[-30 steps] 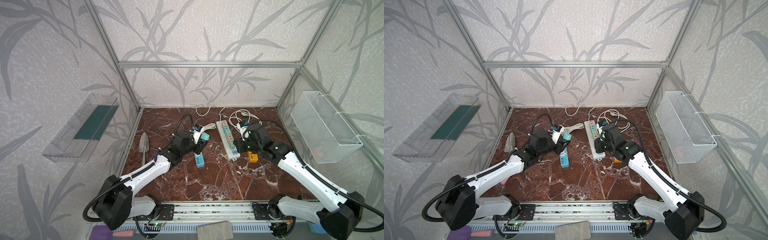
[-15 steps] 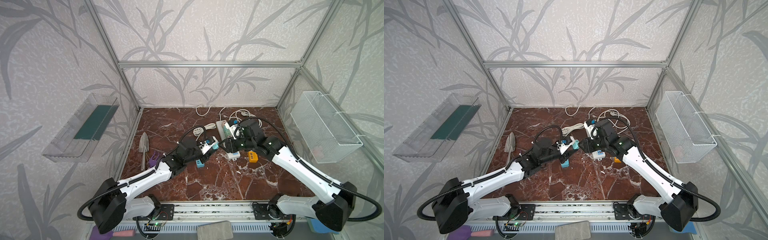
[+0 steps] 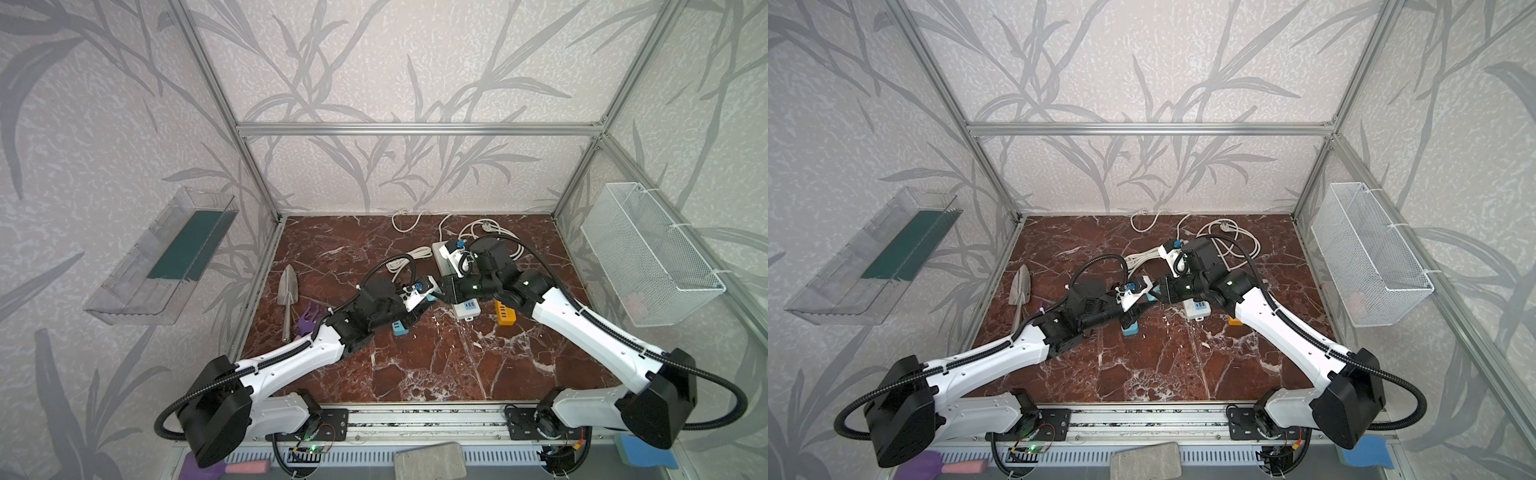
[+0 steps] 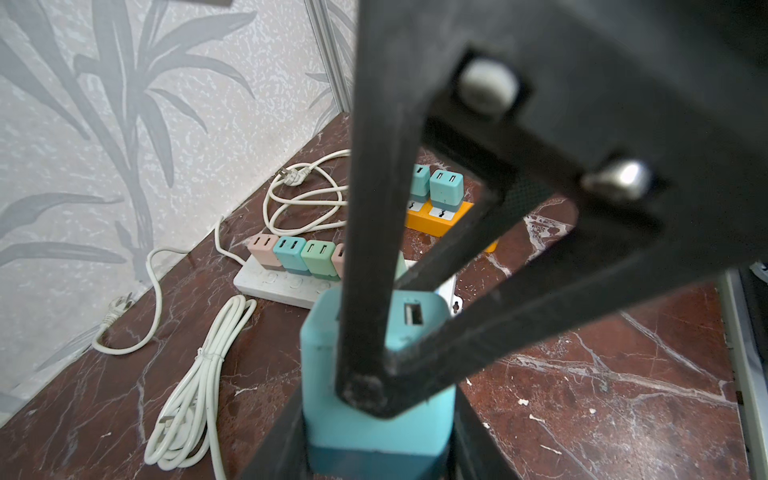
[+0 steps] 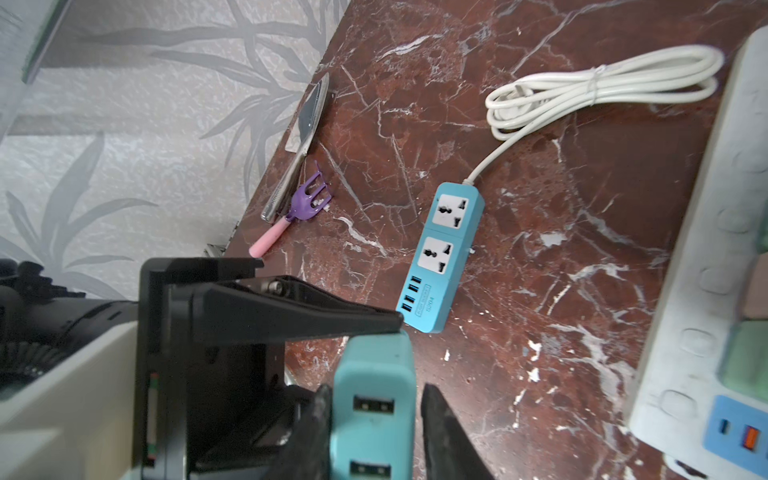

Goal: Insert the plug
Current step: 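Close right gripper on the teal adapter while left gripper holds it, then carry the teal adapter with right gripper over the small teal strip while left arm withdraws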

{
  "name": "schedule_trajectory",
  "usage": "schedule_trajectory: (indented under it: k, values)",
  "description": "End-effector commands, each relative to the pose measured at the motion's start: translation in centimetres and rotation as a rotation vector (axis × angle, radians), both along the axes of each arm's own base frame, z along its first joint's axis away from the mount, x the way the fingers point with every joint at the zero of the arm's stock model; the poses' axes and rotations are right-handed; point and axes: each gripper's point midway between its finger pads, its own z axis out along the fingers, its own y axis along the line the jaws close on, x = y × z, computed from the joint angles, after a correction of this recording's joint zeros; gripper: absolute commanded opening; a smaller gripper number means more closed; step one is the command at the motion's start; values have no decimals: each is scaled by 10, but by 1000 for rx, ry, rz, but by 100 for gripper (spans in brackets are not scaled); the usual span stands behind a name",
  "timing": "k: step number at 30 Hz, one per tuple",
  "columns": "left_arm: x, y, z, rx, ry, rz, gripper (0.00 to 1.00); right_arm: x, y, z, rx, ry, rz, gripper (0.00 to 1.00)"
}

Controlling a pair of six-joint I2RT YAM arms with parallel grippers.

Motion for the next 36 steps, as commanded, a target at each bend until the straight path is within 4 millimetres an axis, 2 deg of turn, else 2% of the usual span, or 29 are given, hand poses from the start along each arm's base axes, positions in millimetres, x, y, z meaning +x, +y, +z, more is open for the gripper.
schedule_trajectory:
  k: [1,2,3,5,6,10,12,14,15,18,21,25,30,33,36]
  values:
    - [4,-4,19,-11,-65,2,0,-3,13,13,51,4,39,26]
    - [5,-4,19,-12,-66,7,1,-3,14,14,53,5,42,20]
    - [5,-3,20,-13,-67,13,8,-3,14,15,58,2,45,12]
    - [8,-1,22,-15,-73,35,34,-2,13,18,55,-9,35,1]
    - [10,1,24,-17,-78,51,45,-2,11,19,51,-17,25,0]
    - [17,11,39,-42,-108,127,70,6,0,25,23,-67,-38,0]
    - [23,21,52,-81,-140,191,78,11,-10,28,-5,-98,-93,0]
    - [30,32,64,-121,-173,273,81,15,-19,30,-30,-127,-139,0]
    - [35,41,70,-140,-190,331,84,17,-24,31,-42,-144,-164,0]
    - [53,74,84,-190,-223,554,99,21,-40,27,-95,-170,-232,0]
    - [68,105,91,-215,-225,746,99,25,-51,14,-156,-178,-274,0]
    - [84,146,87,-289,-141,930,99,24,-54,-19,-232,-154,-292,0]
    - [109,214,53,-508,136,1154,99,17,-46,-45,-267,-143,-291,0]
    - [119,236,32,-553,247,1235,99,13,-33,-59,-292,-138,-267,0]
    - [127,245,13,-582,330,1272,99,10,-14,-68,-309,-149,-241,0]
